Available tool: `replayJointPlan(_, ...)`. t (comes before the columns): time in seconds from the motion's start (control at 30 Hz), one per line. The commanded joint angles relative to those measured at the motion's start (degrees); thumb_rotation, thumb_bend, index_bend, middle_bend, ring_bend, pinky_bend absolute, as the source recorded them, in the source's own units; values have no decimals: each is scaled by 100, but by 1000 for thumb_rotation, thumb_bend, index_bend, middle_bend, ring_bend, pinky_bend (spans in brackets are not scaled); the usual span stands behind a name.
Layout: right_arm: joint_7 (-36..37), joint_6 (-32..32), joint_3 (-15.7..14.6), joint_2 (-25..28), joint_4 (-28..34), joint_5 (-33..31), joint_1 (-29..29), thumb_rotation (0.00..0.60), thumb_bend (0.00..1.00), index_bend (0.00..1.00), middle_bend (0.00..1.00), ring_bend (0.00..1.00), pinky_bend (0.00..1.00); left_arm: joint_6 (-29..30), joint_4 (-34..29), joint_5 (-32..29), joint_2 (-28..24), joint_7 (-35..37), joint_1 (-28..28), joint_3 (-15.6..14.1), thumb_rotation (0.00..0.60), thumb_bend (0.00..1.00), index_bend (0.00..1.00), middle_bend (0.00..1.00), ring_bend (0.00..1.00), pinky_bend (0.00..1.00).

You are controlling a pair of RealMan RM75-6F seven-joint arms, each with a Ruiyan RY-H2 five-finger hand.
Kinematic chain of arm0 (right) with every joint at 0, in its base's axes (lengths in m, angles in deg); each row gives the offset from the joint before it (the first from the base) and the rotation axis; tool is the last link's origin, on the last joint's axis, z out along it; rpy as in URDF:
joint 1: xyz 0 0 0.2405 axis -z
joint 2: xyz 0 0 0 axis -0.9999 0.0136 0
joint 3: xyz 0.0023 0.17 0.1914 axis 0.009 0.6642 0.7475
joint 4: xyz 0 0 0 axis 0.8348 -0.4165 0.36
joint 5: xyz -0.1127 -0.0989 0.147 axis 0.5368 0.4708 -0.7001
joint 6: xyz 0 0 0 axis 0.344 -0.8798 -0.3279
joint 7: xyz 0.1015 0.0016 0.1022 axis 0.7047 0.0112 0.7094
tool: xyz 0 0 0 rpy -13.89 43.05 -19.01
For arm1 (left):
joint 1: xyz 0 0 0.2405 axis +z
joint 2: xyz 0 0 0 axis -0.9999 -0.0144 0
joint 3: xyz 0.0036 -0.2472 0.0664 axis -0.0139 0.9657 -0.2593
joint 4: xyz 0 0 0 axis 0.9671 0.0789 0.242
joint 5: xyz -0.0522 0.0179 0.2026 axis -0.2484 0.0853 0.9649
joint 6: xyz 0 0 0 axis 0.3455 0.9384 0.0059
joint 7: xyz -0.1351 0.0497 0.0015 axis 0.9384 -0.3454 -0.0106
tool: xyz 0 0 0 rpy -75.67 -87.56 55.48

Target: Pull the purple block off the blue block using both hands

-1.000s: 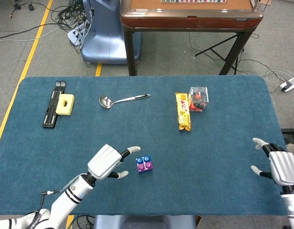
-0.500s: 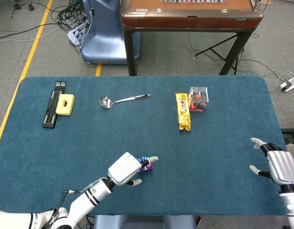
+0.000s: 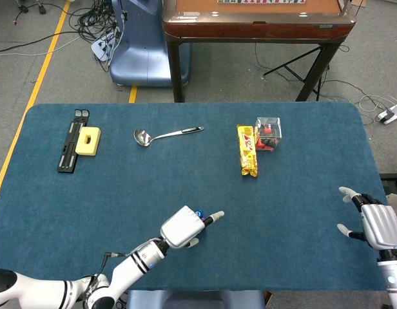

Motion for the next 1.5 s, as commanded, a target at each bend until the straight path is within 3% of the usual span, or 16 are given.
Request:
replayJointPlan(0.03, 5, -5, 0, 5, 3, 10, -1, 600, 0, 238, 371, 315, 462, -12, 197, -51, 95, -9, -61, -33, 600, 0, 163, 1000, 978, 1000)
replayJointPlan(0.4, -29, 26, -3, 11, 42, 10, -21, 600, 0, 238, 371, 315, 462, -61, 594, 63, -11, -64, -157, -271, 600, 0, 155, 1000, 976, 1000)
replayJointPlan(1.0, -44, 118, -37, -76, 11, -14, -52, 600, 0, 238, 371, 315, 462, -15, 1042, -31, 95, -220, -190, -390, 600, 0, 153, 1000, 976, 1000)
replayJointPlan(1.5, 0, 125, -39, -92, -28, -8, -61, 600, 0, 238, 371, 315, 462, -143, 1151, -159, 436, -115, -414, -216, 600, 0, 153, 1000, 976, 1000)
